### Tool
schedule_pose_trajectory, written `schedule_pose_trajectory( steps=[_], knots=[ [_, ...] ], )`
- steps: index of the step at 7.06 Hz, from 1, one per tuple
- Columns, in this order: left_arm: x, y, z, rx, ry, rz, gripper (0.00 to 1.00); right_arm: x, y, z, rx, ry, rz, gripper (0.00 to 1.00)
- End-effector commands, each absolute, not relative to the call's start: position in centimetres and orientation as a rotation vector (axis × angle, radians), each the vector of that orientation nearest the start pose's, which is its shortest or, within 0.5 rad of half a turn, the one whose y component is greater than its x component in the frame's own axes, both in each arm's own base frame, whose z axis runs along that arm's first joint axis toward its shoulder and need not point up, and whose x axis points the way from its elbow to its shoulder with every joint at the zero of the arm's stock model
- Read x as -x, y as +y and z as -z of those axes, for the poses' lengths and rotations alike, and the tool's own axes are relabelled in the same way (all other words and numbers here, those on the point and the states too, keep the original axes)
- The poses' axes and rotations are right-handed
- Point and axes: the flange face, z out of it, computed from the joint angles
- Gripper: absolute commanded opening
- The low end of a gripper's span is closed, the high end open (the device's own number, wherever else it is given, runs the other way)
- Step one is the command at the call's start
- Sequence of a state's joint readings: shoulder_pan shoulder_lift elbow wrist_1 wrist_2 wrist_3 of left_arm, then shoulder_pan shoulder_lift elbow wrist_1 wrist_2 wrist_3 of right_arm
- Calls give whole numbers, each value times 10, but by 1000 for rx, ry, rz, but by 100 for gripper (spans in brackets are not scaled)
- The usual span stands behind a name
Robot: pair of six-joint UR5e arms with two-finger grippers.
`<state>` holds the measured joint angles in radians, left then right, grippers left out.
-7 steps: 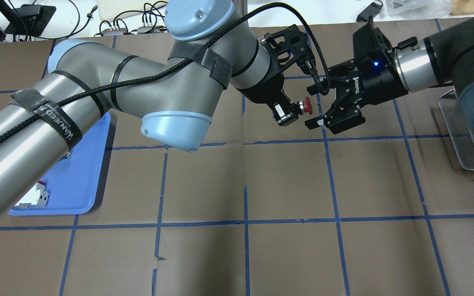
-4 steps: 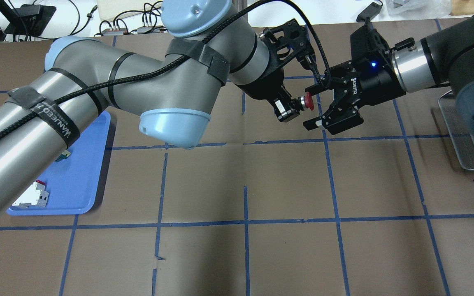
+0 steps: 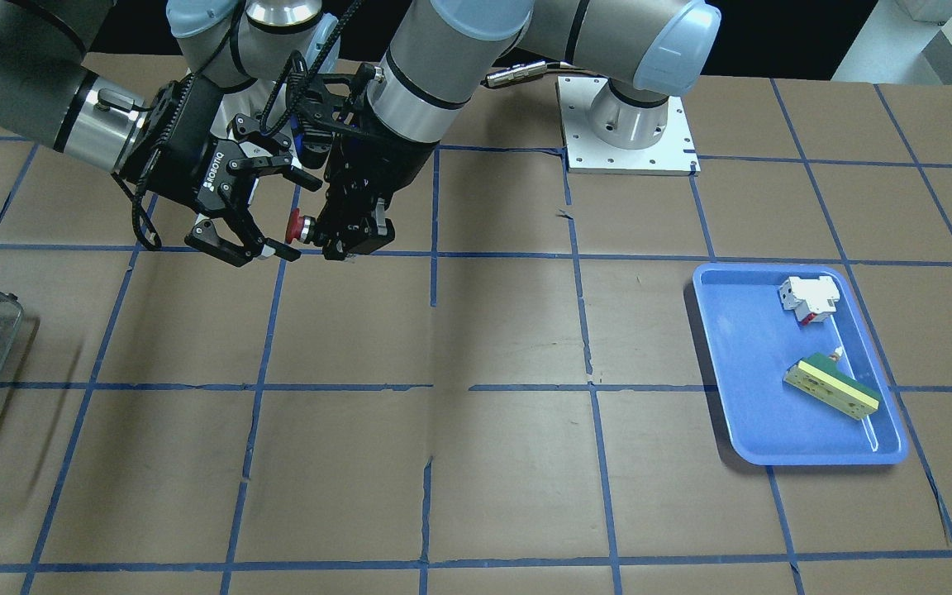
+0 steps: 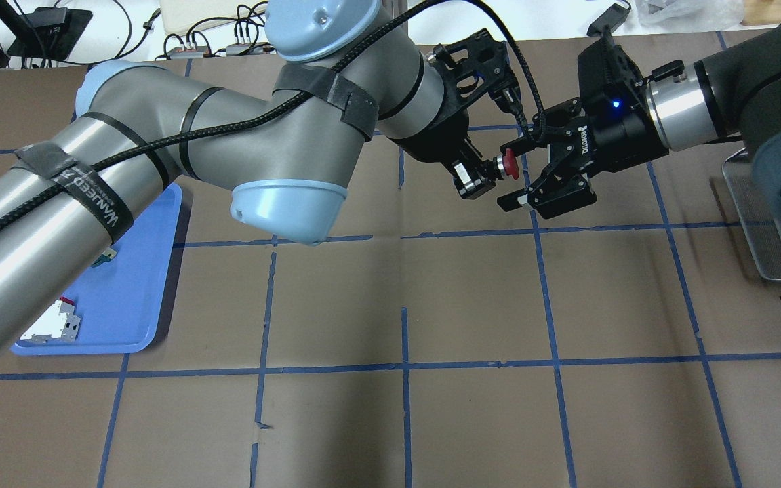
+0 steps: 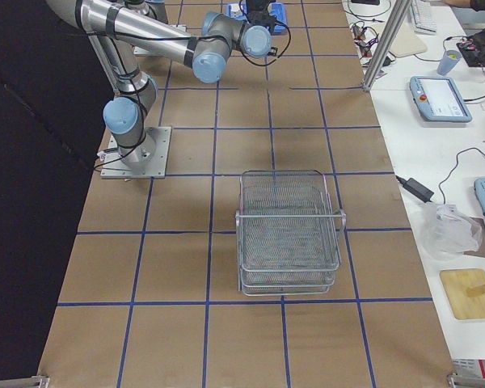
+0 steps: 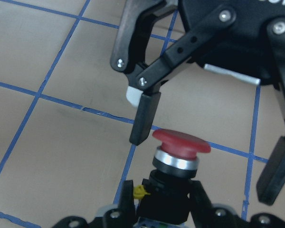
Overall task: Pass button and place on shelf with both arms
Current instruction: 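Close the right gripper on the button's red cap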
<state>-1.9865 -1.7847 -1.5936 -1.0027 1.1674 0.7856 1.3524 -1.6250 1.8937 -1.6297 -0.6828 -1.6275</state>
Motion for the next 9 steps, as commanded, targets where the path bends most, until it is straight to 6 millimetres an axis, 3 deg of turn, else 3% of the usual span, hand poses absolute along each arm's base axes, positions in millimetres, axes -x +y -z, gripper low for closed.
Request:
schedule_pose_trajectory(
  steps=[1, 2, 4, 6, 9],
  knots=[
    [398, -475, -433, -2021, 2738, 693, 0, -110, -476, -404, 1439, 1862, 750, 85],
    [398, -475, -433, -2021, 2736, 698, 0, -110, -476, -405, 1440, 1862, 752, 85],
    [397, -473, -425, -2019, 2744, 672, 0, -110, -477, -405, 1449, 1861, 761, 54],
    [397, -471, -428, -2023, 2742, 677, 0, -110, -476, -406, 1452, 1863, 759, 38],
    [397, -469, -430, -2023, 2739, 684, 0, -109, -476, -404, 1446, 1873, 737, 0]
  ],
)
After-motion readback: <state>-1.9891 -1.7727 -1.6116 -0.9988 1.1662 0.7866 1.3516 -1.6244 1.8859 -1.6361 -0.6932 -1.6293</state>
